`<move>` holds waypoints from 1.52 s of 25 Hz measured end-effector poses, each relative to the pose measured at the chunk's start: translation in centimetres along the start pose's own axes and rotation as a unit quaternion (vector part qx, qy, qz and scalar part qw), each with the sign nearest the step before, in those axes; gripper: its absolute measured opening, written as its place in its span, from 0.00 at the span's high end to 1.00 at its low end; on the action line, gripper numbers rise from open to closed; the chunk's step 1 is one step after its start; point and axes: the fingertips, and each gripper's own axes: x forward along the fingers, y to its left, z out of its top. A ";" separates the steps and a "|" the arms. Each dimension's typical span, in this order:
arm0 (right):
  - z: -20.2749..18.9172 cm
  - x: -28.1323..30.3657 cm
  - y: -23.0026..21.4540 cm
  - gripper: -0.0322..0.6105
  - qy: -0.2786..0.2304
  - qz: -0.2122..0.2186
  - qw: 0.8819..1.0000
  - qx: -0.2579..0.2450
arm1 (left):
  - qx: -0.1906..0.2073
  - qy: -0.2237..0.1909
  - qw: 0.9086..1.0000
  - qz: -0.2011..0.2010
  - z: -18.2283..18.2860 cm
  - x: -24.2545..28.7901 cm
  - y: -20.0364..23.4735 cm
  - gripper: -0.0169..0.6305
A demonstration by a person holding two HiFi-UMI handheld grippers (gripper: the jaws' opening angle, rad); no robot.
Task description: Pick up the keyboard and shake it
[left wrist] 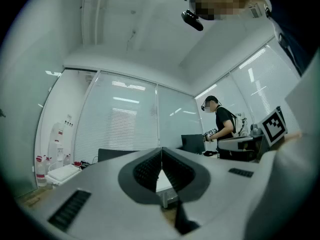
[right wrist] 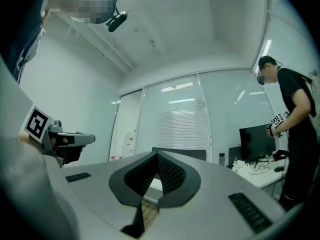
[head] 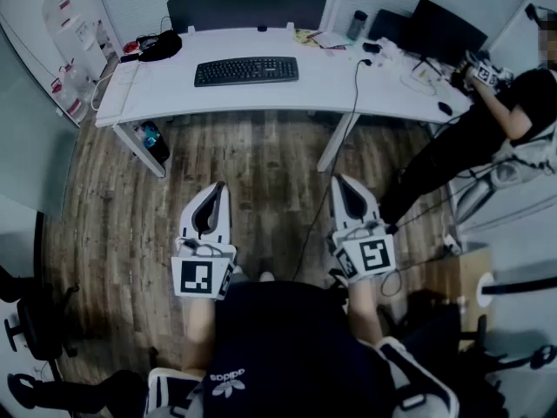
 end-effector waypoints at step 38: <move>-2.1 15.7 -1.7 0.94 0.036 -0.008 0.999 0.010 | -0.050 -0.008 0.998 -0.031 -1.4 13.9 11.2 0.96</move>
